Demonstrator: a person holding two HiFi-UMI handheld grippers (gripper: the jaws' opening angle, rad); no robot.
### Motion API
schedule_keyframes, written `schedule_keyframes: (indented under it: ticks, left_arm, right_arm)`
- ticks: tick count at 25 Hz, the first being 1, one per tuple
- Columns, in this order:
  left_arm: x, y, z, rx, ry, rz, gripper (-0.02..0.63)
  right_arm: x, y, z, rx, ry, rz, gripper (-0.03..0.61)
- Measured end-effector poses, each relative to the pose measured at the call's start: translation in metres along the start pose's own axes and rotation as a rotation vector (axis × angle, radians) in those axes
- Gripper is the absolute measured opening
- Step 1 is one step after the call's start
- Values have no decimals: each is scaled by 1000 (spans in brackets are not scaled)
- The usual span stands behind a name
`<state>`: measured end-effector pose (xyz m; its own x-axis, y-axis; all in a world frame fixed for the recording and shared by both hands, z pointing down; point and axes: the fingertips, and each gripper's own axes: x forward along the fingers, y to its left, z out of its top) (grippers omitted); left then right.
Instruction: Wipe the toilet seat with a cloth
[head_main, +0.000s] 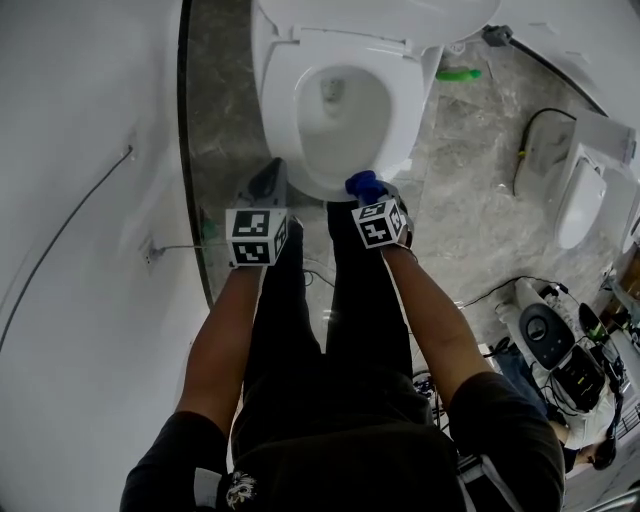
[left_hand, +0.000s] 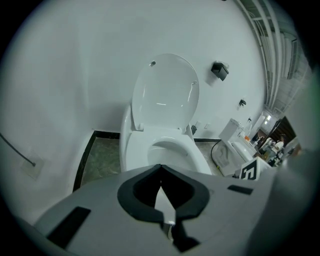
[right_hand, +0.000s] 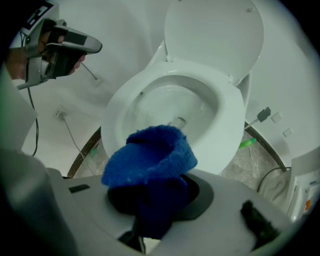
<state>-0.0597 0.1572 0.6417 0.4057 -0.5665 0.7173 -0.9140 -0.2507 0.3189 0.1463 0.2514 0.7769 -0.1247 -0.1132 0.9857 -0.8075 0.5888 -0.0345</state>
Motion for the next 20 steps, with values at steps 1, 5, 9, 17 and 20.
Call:
schedule_keyframes:
  ticks: [1,5,9,17,20]
  left_arm:
    - [-2,3,-3,0,3,1,11]
    - [-10,15,-18,-15,18,11,10]
    - [-19,21,-31,-34,24,25,11]
    - [-35,52,-41,-69,23,79,11]
    - [-39,66,-42,-79,22,97,11]
  right_arm:
    - [1,8,2,-20,1,13,92]
    - [3,41,13,-82,-5,57,92]
    - [8,78,33,-162,-28,97,92]
    - [21,109,91,-183,-87,112,92]
    - [28,110,120,-176,-112,110,92]
